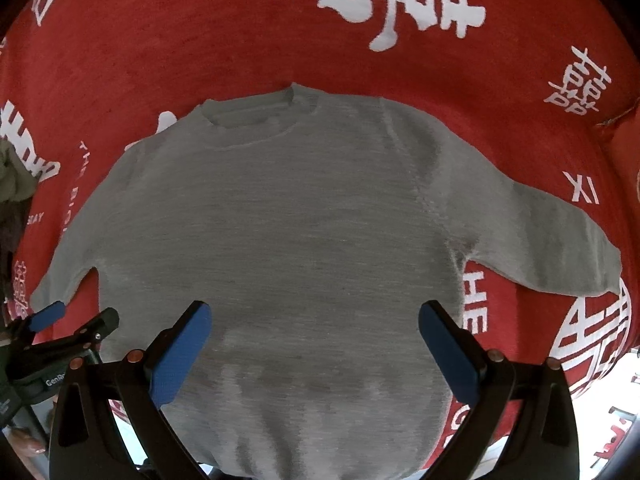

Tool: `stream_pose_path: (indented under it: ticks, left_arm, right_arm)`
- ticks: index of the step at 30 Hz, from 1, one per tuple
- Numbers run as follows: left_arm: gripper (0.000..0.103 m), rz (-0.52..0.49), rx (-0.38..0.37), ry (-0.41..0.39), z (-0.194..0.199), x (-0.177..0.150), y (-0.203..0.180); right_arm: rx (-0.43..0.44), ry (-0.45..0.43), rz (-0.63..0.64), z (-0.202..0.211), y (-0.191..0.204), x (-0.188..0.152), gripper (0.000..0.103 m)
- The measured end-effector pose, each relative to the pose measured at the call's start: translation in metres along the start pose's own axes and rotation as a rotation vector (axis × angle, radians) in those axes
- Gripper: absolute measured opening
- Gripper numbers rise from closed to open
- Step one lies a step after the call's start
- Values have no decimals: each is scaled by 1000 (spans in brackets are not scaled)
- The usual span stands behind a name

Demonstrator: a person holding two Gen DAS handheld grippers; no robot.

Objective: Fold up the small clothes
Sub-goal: 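Grasp the sweater's side edge with the left gripper and fold it inward over the body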

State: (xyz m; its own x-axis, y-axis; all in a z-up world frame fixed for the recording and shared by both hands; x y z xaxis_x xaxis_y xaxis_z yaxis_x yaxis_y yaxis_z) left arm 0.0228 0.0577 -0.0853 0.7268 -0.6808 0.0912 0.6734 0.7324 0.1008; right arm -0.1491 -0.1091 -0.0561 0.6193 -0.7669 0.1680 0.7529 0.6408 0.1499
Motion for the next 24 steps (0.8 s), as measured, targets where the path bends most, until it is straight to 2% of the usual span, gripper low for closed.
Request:
stream_pose_path:
  ticks: [2, 3, 5, 8, 11, 12, 17, 18, 22, 24]
  left_arm:
    - [103, 37, -50, 4, -1, 0, 5]
    - [103, 87, -103, 7, -2, 0, 13]
    - [103, 147, -146, 4, -4, 1, 26]
    - [103, 273, -191, -28, -10, 0, 69]
    - [103, 411, -214, -91, -19, -7, 129]
    - [103, 501, -228, -118, -26, -14, 163]
    - [103, 747, -273, -174, -56, -44, 257]
    - [103, 825, -301, -184, -68, -54, 280]
    - [103, 975, -359, -200, -91, -71, 320]
    - [103, 1001, -373, -233, -94, -68, 328]
  right_arm:
    - [8, 5, 8, 0, 6, 0, 103]
    - [11, 6, 17, 0, 11, 0, 103]
    - [15, 8, 32, 1, 19, 1, 103]
    - [30, 8, 64, -1, 35, 1, 103]
    - [52, 9, 118, -8, 60, -1, 103]
    - [58, 10, 135, -11, 68, -2, 103]
    - [96, 44, 206, -28, 104, -12, 103]
    - [106, 51, 227, -33, 115, -15, 103]
    - [123, 83, 277, -43, 139, -25, 103]
    - [129, 92, 310, -48, 154, -30, 103]
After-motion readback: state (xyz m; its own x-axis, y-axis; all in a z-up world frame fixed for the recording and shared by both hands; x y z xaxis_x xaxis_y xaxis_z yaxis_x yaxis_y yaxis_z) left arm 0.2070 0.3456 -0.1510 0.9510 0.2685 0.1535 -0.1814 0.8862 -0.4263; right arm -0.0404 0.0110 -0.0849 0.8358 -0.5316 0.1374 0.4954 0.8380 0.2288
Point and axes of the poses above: each gripper's, at about its wrist camera, not at the fingertips, and z roughly against the way its jaws point, y to its left, x to its top, the point moved 7 cm from there along -z, roughly the way its jaws point, and after that the axes turned 4 degrees about x, right-handed, at the moved point
